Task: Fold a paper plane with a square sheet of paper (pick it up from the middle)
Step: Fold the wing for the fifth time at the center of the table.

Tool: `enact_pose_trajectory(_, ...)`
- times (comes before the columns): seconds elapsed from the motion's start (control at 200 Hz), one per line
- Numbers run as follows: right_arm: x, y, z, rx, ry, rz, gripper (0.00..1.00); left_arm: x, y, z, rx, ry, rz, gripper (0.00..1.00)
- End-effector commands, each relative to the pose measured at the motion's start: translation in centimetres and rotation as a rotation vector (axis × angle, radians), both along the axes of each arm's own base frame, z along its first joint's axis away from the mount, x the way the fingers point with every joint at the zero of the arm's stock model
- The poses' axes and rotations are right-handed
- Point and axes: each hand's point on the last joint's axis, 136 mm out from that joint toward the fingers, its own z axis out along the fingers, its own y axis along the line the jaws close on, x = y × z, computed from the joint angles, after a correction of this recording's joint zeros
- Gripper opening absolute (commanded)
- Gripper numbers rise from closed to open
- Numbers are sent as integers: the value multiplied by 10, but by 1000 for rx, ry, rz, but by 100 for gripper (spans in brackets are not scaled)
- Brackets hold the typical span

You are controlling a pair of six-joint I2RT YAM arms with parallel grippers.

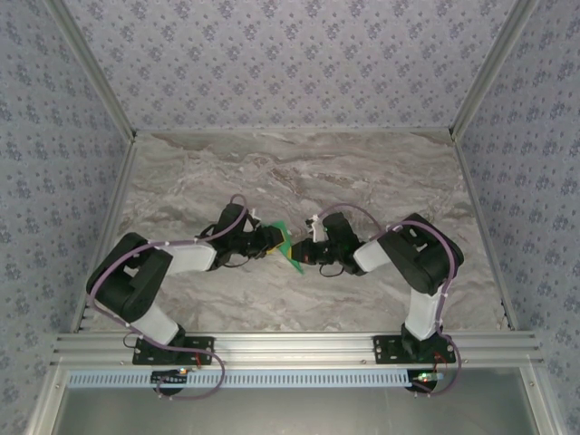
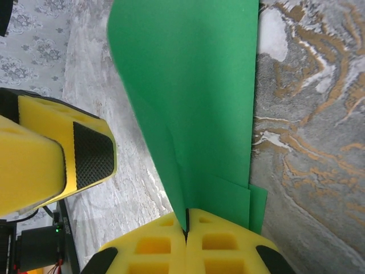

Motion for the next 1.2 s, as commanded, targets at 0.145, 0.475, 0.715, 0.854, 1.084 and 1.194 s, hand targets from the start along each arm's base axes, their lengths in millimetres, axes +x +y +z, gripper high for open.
enact_pose_trajectory(0.145,4,-1,-2,12,40,-15,0,4,-9,-4,-35,-26,-22,31)
enact_pose_trajectory(0.475,2,-4,-8,-17,55,-6,3,11,-14,-14,-35,-14,-16,29)
enact_pose_trajectory(0.715,1,-3,-11,-32,64,4,5,13,-15,-17,-28,-12,-20,28)
enact_pose_trajectory(0.854,1,-4,-11,-44,66,6,9,14,-14,-23,-9,1,-17,27)
enact_pose_trajectory(1.084,-1,-8,-3,-87,37,31,22,11,-9,-32,47,30,-21,27)
enact_pose_trajectory(1.194,-3,-11,0,-120,15,46,25,11,-8,-35,59,41,-22,27)
